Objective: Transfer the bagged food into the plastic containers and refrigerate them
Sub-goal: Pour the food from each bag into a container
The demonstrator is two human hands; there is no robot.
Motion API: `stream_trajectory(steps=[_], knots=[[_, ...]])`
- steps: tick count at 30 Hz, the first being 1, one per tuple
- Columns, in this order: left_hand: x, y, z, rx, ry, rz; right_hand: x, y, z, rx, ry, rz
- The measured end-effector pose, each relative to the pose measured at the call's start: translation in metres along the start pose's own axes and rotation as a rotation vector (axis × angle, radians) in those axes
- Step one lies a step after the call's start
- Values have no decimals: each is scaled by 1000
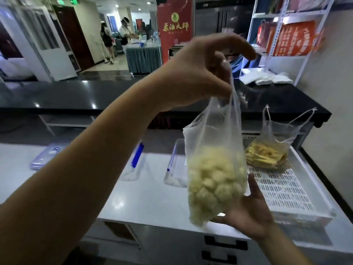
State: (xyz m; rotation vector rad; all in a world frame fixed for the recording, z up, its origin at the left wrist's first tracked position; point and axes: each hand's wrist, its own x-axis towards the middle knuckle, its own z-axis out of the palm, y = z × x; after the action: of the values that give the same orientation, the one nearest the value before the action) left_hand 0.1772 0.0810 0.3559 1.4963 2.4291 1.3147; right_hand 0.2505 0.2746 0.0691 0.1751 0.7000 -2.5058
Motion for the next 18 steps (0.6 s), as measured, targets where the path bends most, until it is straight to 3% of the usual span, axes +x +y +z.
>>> stream_trajectory(steps=[3,6,8,11,13,18], knots=[[-16,-45,-31,487,332,147,38,21,20,29,-230,-4],[-47,-115,-49,802,669,13,64,37,46,178,-264,126],[-70,-160,-57,883,779,-57,89,48,50,258,-200,121],[-89,-203,-73,839,810,-120,125,57,39,294,-95,143],[-93,-222,-84,783,782,-131,146,64,36,121,-75,59],[-96,-252,-104,659,725,-131,172,65,18,145,-21,42]])
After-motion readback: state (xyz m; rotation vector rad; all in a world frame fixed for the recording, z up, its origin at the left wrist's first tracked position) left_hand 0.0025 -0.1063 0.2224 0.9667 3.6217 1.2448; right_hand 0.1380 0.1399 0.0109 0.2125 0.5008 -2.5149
